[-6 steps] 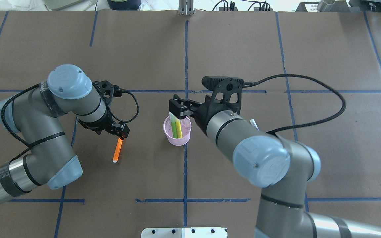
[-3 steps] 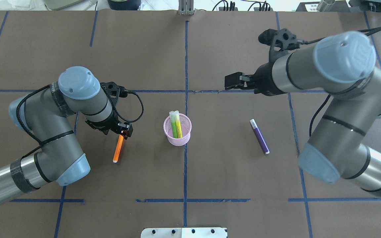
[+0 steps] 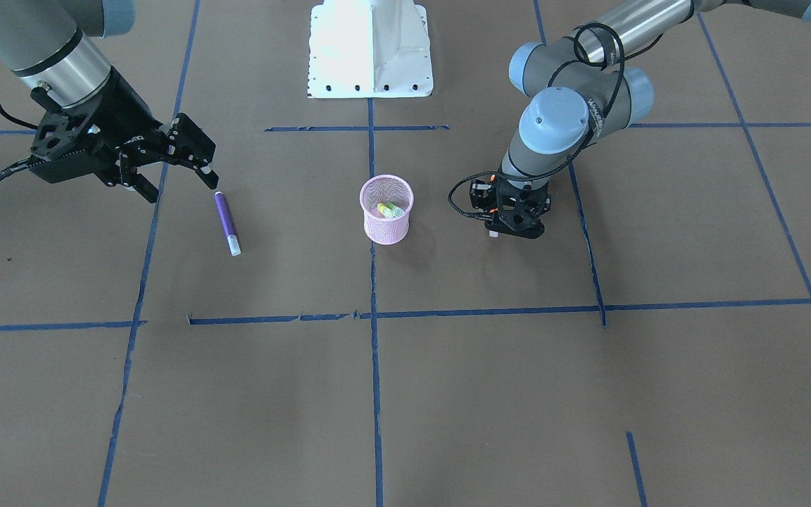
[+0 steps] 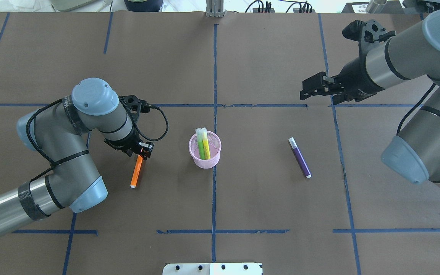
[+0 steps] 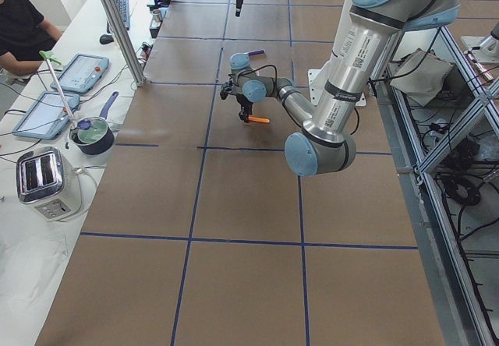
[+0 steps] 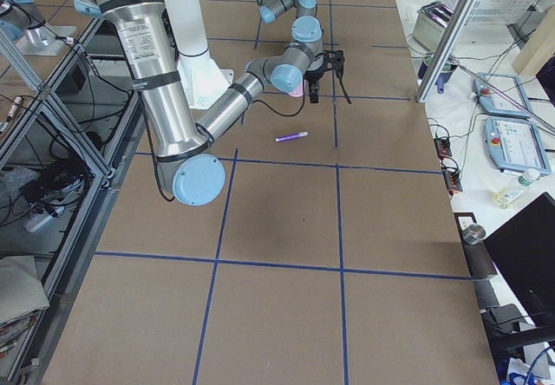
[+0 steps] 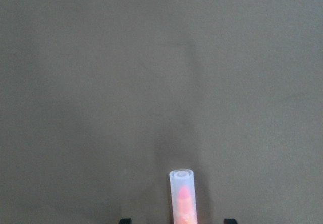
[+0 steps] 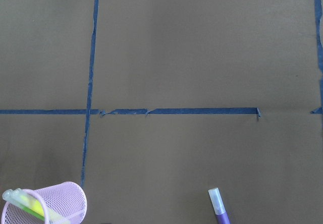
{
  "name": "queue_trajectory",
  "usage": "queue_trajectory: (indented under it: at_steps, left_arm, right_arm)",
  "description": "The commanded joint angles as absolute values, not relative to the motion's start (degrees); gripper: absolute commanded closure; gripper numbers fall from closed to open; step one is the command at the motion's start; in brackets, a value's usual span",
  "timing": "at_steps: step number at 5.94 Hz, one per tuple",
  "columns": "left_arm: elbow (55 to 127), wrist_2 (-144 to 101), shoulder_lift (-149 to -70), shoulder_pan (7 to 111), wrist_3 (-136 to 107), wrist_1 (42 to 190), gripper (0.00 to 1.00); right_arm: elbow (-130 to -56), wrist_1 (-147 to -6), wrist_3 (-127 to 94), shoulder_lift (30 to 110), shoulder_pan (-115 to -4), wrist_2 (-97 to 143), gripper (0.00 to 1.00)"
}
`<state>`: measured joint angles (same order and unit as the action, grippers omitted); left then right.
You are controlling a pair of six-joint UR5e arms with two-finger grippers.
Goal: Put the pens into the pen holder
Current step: 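Grasp the orange highlighter with the left gripper while the right gripper withdraws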
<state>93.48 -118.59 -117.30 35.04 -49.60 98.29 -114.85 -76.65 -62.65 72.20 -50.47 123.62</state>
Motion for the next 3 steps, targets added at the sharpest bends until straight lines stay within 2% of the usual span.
queue_trajectory:
  at_steps: [1, 2, 3]
  left_arm:
    - [93.34, -118.65, -117.25, 34.98, -49.39, 98.35, 0.53]
    - [93.43, -118.65, -117.07, 34.81, -49.31, 98.35, 0.52]
    - [93.34, -118.65, -117.07, 34.54, -49.31, 98.35, 0.55]
  right_arm:
    - [-115.22, -76.73, -61.88, 72.95, -50.97, 123.93, 0.01]
    - [-115.31, -76.64, -61.79, 73.65, -51.06, 123.93, 0.01]
    - [-115.4, -76.64, -61.79, 73.65, -51.06, 124.01, 0.01]
